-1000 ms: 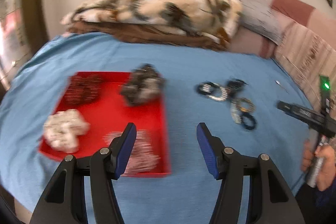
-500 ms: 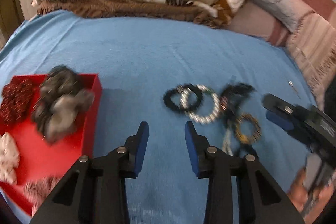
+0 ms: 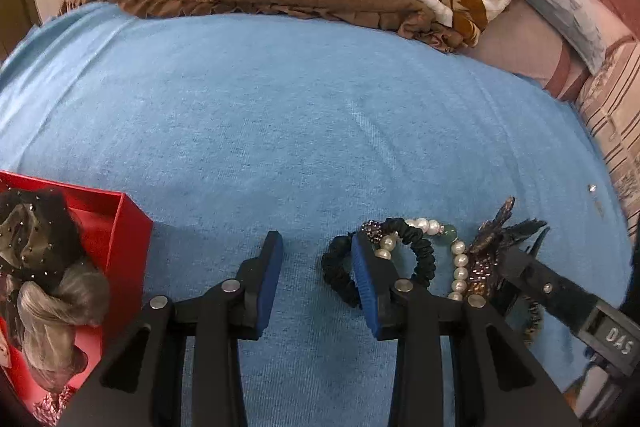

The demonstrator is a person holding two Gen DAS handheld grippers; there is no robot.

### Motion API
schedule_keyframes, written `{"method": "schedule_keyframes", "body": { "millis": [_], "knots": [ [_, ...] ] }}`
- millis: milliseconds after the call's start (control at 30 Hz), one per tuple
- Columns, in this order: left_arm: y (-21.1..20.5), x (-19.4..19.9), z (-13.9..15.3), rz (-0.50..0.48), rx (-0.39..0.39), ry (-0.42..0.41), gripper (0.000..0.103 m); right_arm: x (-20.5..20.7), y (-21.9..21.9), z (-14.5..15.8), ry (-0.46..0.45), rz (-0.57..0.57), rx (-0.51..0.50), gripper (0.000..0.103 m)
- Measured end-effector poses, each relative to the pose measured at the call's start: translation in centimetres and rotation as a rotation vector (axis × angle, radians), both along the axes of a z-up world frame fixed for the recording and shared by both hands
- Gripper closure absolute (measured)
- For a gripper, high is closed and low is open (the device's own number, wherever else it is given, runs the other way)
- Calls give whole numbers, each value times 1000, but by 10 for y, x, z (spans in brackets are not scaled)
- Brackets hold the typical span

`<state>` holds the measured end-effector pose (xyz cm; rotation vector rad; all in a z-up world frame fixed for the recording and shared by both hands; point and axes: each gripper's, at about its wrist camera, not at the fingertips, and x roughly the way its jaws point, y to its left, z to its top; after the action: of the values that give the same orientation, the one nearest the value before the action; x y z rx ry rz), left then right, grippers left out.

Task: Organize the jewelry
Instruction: 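Grasp black hair tie with left gripper while right gripper grasps black claw clip, then carry hair tie and claw clip to the red tray and release both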

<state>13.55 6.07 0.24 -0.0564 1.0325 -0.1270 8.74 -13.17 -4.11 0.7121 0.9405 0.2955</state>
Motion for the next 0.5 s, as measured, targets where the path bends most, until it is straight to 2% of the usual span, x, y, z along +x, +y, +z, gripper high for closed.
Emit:
{"method": "schedule_keyframes", "body": {
  "millis": [33,67,133,233,500],
  "knots": [
    [-5,-3,0,-9,35,-18,84,0,1,2,-8,8,-2,68],
    [-8,-5,-1,-19,59,-26,96,-1,3,6,-18,15,-5,80],
    [-11,-9,1,-29,70,-33,98,-3,4,11,-31,20,-20,96],
    [-12,-16,7,-27,57,-43,98,-6,4,16,-41,20,1,98],
    [-1,-50,50,-13,-29,-113,98,-27,-6,46,-120,-4,26,98]
  ]
}}
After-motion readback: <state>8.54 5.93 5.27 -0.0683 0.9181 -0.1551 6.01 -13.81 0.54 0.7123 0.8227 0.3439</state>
